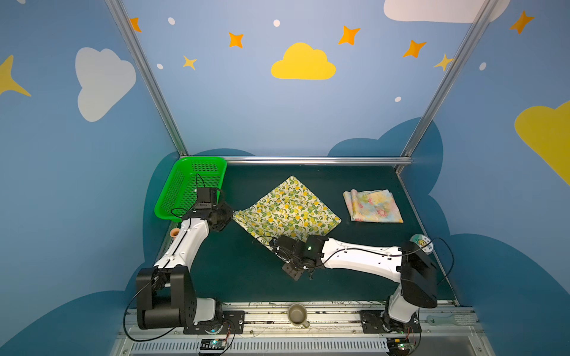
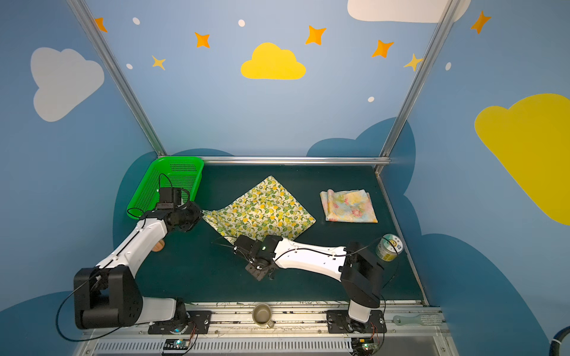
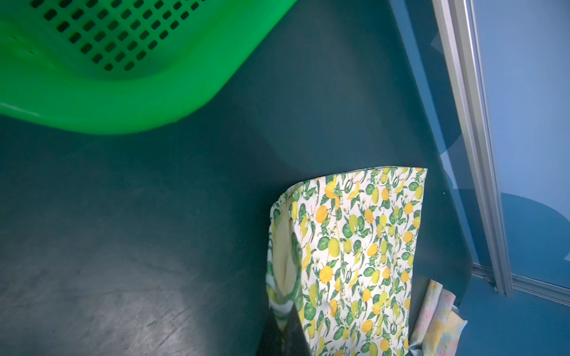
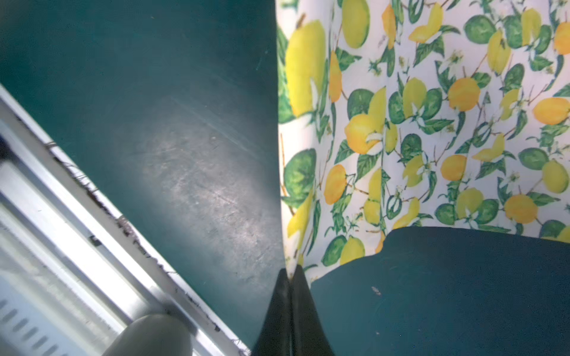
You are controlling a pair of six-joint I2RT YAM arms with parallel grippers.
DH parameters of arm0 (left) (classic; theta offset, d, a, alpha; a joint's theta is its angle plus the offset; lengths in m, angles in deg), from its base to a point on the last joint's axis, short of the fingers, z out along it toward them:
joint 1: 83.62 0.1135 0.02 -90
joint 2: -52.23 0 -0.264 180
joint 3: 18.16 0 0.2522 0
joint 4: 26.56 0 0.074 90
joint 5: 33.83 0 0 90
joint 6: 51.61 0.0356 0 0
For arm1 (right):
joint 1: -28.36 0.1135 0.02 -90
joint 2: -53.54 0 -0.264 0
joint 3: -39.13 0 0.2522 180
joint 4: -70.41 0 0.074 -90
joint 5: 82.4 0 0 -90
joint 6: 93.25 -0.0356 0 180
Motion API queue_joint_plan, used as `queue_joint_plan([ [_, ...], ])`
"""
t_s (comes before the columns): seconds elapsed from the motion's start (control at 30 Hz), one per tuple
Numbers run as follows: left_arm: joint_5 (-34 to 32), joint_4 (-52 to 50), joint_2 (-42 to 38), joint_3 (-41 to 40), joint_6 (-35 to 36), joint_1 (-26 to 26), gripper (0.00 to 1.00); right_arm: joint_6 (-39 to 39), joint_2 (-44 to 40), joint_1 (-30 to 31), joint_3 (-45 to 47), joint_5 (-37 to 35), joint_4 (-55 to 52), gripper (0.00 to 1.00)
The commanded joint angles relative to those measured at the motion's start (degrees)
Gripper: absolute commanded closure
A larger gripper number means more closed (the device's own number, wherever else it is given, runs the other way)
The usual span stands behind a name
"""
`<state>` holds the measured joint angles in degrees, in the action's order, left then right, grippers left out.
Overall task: Fold and stack skirts
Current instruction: Fold the skirt at the center of the table.
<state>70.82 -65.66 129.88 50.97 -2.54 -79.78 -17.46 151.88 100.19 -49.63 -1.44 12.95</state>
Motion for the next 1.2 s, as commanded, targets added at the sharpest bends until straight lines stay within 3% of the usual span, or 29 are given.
queue_joint_plan([
  [0.0,-1.3,-3.8,-2.6,1.5,0.0,0.9,0.96,-0.4,-2.6,1.4,-0.9,2.9,-2.7,1.00],
  [0.47,-2.2,-12.1,-16.0,-1.9,-0.4,3.7,0.96,-2.2,-2.8,10.9,-3.8,3.1,-5.9,1.00],
  [0.83,-6.1,-16.0,-23.4,-3.0,0.1,5.7,0.96,-1.4,-1.7,14.4,-6.3,4.8,-5.4,1.00],
  [1.0,-4.0,-13.7,-23.1,-2.9,0.4,5.7,0.96,-1.1,-2.2,13.5,-5.6,7.1,-4.3,1.00],
  [1.17,-2.9,-9.6,-18.7,-0.8,-1.6,4.8,0.96,-1.6,-5.8,8.4,-1.5,14.4,0.0,1.00],
])
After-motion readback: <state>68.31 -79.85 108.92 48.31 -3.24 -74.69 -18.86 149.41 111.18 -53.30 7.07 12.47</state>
